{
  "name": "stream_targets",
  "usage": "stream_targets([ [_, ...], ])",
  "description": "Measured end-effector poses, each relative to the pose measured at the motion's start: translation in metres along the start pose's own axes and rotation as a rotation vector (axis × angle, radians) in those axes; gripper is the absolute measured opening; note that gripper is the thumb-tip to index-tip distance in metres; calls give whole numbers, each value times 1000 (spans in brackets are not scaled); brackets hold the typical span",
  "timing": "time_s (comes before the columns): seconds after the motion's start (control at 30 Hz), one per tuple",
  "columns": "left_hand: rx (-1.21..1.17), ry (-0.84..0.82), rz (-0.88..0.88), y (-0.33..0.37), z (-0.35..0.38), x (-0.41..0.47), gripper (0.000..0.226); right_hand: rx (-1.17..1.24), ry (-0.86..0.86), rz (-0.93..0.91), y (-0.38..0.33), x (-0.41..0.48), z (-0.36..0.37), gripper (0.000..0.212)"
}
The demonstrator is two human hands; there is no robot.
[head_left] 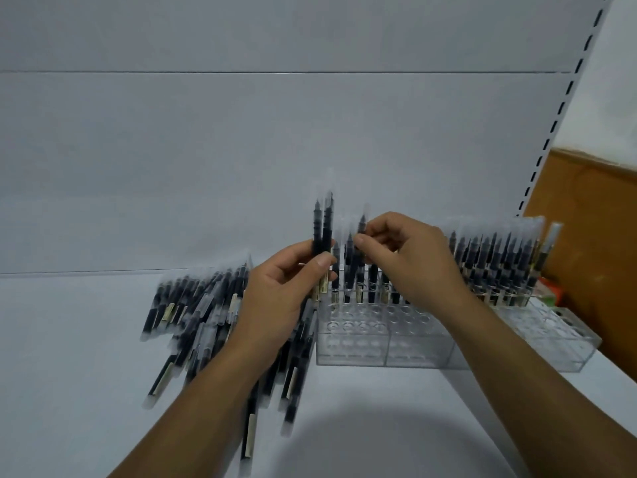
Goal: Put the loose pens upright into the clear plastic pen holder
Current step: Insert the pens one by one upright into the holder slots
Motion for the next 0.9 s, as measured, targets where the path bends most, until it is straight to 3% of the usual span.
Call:
stream_targets([
  [0.23, -2, -14, -9, 0, 1, -2, 28, -323, -143, 22, -2, -3, 13, 14],
  [0.47, -4, -51, -16, -2, 4, -4, 31, -326, -158, 42, 1, -9, 8, 20],
  [0.57, -9, -79, -4, -1, 5, -3, 29, -29, -85, 48, 1, -15, -3, 15],
  [0.67, -6, -107, 4, 0, 8, -4, 29, 329, -119, 48, -8, -20, -5, 10],
  [0.8, 30, -131, 9, 0, 13, -6, 33, 430, -156, 10, -16, -23, 0, 7],
  [0.9, 33, -70, 13, 0, 9, -5, 30, 511, -72, 15, -17, -20, -9, 9],
])
Point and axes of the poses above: each hand's wrist, its own x-axis towards the middle knuckle, its own z-axis out of the palm, y = z × x, the point moved 5 cm from there along x, towards the middle knuckle, and after that the axes turned 3 degrees about z, right-handed, at the moved point
